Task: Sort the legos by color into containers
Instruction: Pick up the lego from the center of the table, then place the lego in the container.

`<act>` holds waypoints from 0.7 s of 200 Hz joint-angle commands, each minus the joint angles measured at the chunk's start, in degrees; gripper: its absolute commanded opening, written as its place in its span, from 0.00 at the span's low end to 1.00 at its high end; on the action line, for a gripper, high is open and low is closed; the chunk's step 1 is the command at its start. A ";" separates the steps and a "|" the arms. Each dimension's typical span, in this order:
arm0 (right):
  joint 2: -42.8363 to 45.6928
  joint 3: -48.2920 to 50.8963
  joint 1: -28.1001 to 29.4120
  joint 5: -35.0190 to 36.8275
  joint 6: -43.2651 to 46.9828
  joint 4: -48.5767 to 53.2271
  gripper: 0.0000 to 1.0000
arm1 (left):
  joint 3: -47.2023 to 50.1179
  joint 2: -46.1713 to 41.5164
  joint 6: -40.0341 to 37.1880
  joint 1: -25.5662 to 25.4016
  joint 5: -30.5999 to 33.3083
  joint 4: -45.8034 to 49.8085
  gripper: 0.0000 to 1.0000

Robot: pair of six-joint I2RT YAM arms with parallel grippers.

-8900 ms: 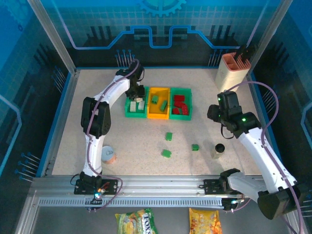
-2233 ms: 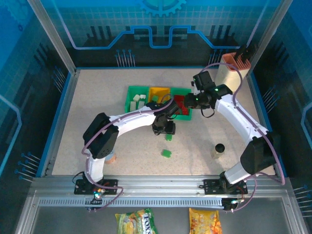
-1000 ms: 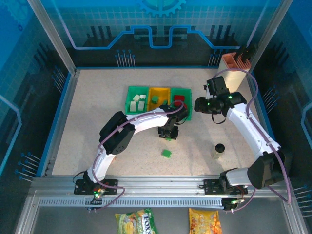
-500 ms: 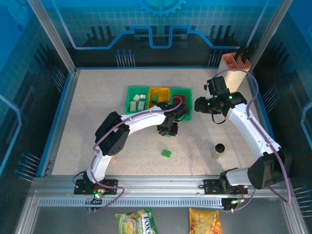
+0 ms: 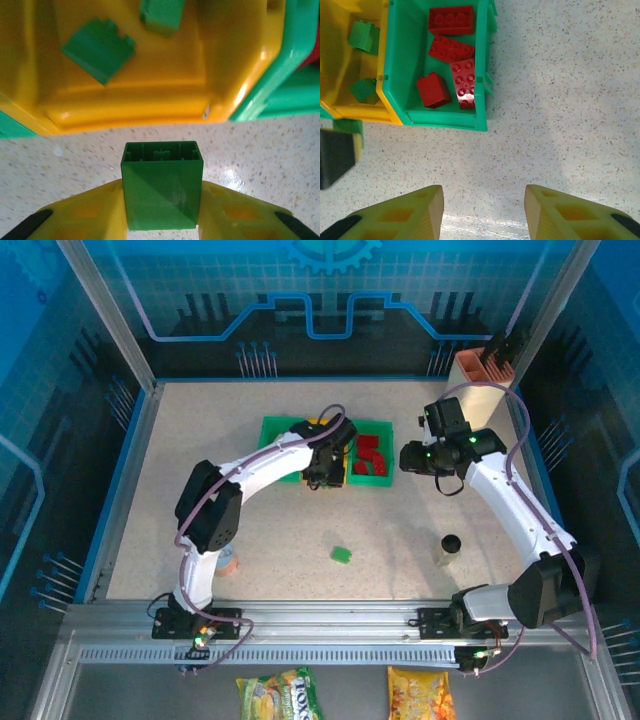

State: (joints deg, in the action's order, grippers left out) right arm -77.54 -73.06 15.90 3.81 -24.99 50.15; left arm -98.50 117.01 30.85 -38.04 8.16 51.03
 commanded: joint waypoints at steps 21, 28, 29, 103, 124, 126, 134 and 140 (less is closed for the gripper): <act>1.83 -1.03 -0.69 0.05 -0.36 1.88 0.47 | -6.44 1.23 -4.59 3.66 1.42 1.77 0.37; 1.80 -1.12 -0.55 0.05 -0.34 1.92 0.47 | -7.59 1.93 -5.03 4.13 1.33 1.91 0.37; 1.79 -1.12 -0.58 0.01 -0.38 1.99 0.47 | -7.76 2.09 -5.06 4.17 1.33 1.90 0.37; 1.54 -1.38 -0.24 0.14 -0.61 2.31 0.47 | -20.73 11.67 -9.87 5.77 3.79 5.65 0.38; 1.59 -1.39 -0.12 0.23 -0.50 2.45 0.47 | -22.26 13.32 -9.97 6.22 3.97 6.14 0.38; 1.60 -1.34 -0.16 0.23 -0.50 2.42 0.47 | -22.26 13.39 -9.96 6.31 4.03 6.13 0.38; 1.60 -1.30 -0.17 0.23 -0.43 2.52 0.47 | -22.37 13.69 -9.91 6.47 4.05 6.09 0.38; 1.68 -1.30 -0.17 0.23 -0.44 2.50 0.47 | -22.38 13.78 -9.93 6.58 4.03 6.03 0.38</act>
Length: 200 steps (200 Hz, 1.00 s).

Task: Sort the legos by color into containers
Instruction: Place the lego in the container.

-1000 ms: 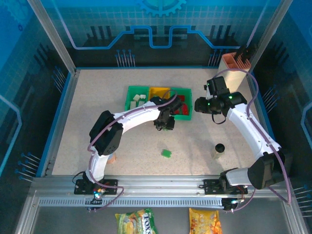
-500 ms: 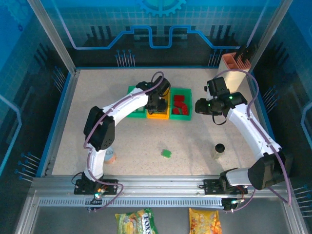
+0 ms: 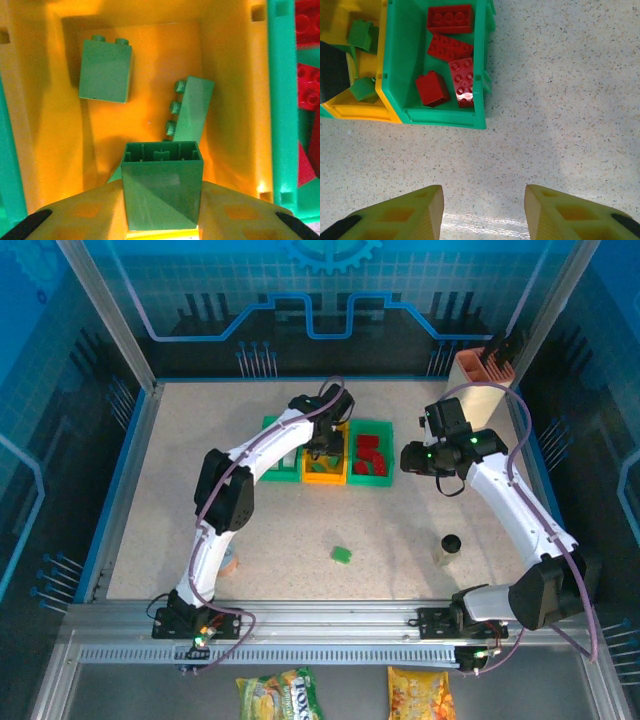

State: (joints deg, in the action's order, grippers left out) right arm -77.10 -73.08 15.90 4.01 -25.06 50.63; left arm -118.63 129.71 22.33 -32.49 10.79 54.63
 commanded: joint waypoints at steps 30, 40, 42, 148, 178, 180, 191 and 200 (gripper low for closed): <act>1.38 -0.92 -0.17 -0.09 -0.39 1.93 0.47 | -2.16 1.11 -1.23 1.32 1.30 2.11 0.39; 1.49 -0.97 -0.17 -0.24 -0.39 1.93 0.47 | -2.14 0.91 -1.23 1.34 1.18 2.10 0.40; 1.51 -0.94 -0.15 -0.23 -0.35 1.93 0.47 | -2.13 0.85 -1.23 1.32 1.17 2.09 0.41; 1.47 -0.15 0.09 -1.27 -0.41 0.65 0.47 | 4.62 -7.42 0.69 0.83 -1.27 1.25 0.43; 1.18 0.48 0.15 -1.84 -0.41 -0.01 0.47 | 8.70 -10.76 1.40 -0.68 -1.69 1.20 0.43; 1.08 0.52 0.18 -1.82 -0.38 -0.05 0.47 | 8.99 -10.96 1.49 -0.78 -1.83 1.16 0.43; 0.95 0.66 0.19 -1.90 -0.39 -0.17 0.47 | 10.87 -12.24 1.86 -1.67 -2.17 1.05 0.43; 0.81 0.81 0.31 -1.99 -0.42 -0.35 0.47 | 12.61 -13.40 2.27 -2.50 -2.39 0.72 0.43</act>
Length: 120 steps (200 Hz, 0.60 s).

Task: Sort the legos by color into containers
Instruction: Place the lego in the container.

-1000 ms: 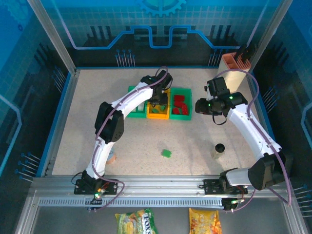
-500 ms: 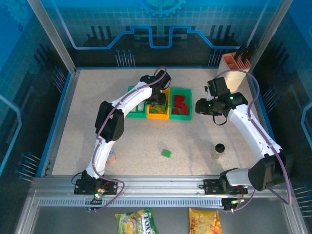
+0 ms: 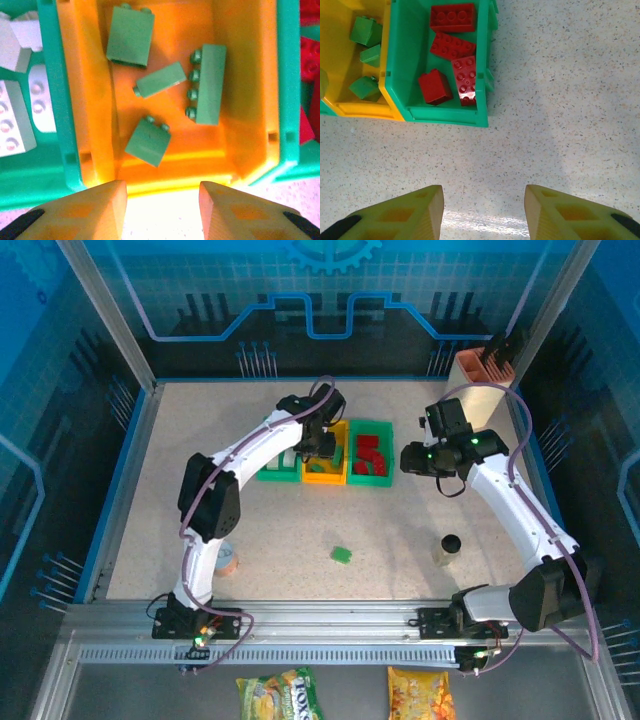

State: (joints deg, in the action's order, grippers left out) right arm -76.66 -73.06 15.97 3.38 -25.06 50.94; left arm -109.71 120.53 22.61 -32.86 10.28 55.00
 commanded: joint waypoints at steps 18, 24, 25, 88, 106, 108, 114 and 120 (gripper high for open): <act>0.19 1.09 0.36 -1.49 -0.49 -1.01 0.47 | 7.40 -6.43 3.42 -4.19 -1.93 -0.53 0.43; 0.11 1.07 0.46 -1.54 -0.46 -1.10 0.47 | 8.69 -7.14 3.85 -4.89 -2.10 -0.83 0.43; 0.11 1.07 0.47 -1.53 -0.45 -1.06 0.47 | 8.88 -7.28 3.98 -5.00 -2.15 -0.89 0.43; 0.10 1.51 1.69 -1.09 -1.12 -1.09 0.47 | 21.37 -13.07 9.89 -12.14 -3.06 -4.42 0.46; 0.06 1.83 2.11 -0.85 -1.31 -1.06 0.47 | 24.41 -14.07 11.65 -13.98 -3.83 -5.83 0.47; 0.03 1.86 2.13 -0.83 -1.44 -1.07 0.47 | 24.62 -14.13 11.84 -14.20 -3.90 -5.95 0.47; 0.00 1.94 2.32 -0.78 -1.44 -1.10 0.47 | 25.37 -14.26 12.42 -14.80 -4.03 -6.35 0.47; 0.02 2.03 2.48 -0.67 -1.47 -1.02 0.47 | 26.17 -14.43 12.98 -15.39 -4.21 -6.60 0.47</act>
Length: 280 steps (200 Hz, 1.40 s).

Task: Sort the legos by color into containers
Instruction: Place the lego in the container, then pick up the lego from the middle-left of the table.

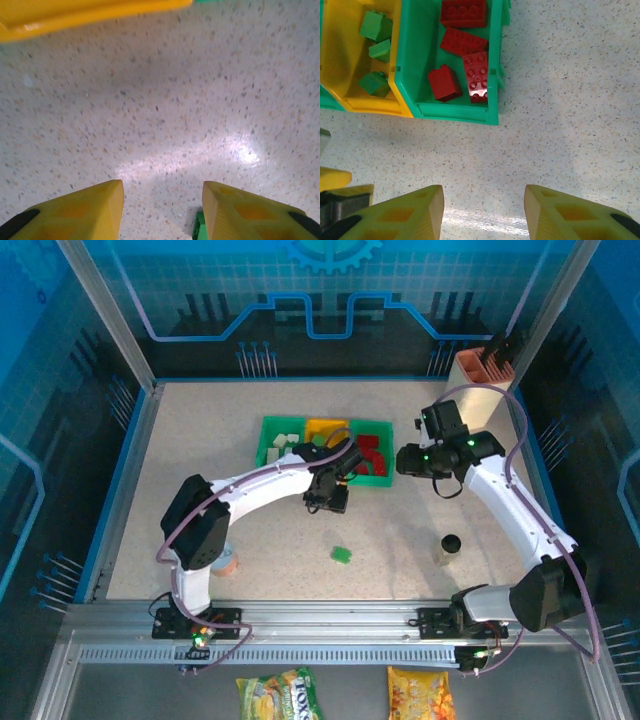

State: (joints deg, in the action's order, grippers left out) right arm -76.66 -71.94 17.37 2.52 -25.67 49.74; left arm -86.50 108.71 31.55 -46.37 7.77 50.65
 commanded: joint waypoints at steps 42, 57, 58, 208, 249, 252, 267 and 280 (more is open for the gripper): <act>-0.07 1.52 1.58 0.63 -0.83 0.27 0.47 | 6.44 -2.46 7.08 -5.93 -3.00 -3.96 0.49; -0.09 1.55 1.59 0.77 -0.74 0.35 0.47 | 7.23 -2.06 7.81 -7.25 -3.51 -4.58 0.51; -0.12 1.54 1.60 0.75 -0.72 0.36 0.47 | 7.27 -2.03 7.82 -7.33 -3.53 -4.64 0.51; -0.86 1.37 1.98 1.16 -0.72 0.81 0.47 | 11.03 4.07 9.50 -12.52 -7.16 -6.97 0.60; -1.04 1.29 2.16 1.25 -0.70 0.88 0.47 | 10.66 5.02 9.16 -12.52 -7.07 -6.71 0.57; -0.99 1.28 2.22 1.25 -0.77 0.89 0.47 | 10.65 4.98 9.19 -12.45 -6.99 -6.63 0.57; -0.98 1.30 2.23 1.24 -0.71 0.97 0.47 | 10.49 4.89 9.10 -12.54 -6.77 -6.38 0.54; -0.93 1.33 2.21 1.31 -0.70 0.98 0.47 | 10.49 4.64 9.19 -12.50 -6.46 -6.26 0.52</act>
State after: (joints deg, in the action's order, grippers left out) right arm -77.25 -70.91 18.76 2.98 -25.87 49.71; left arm -75.99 112.57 40.45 -58.46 2.07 44.12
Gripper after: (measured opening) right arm 0.469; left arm 0.537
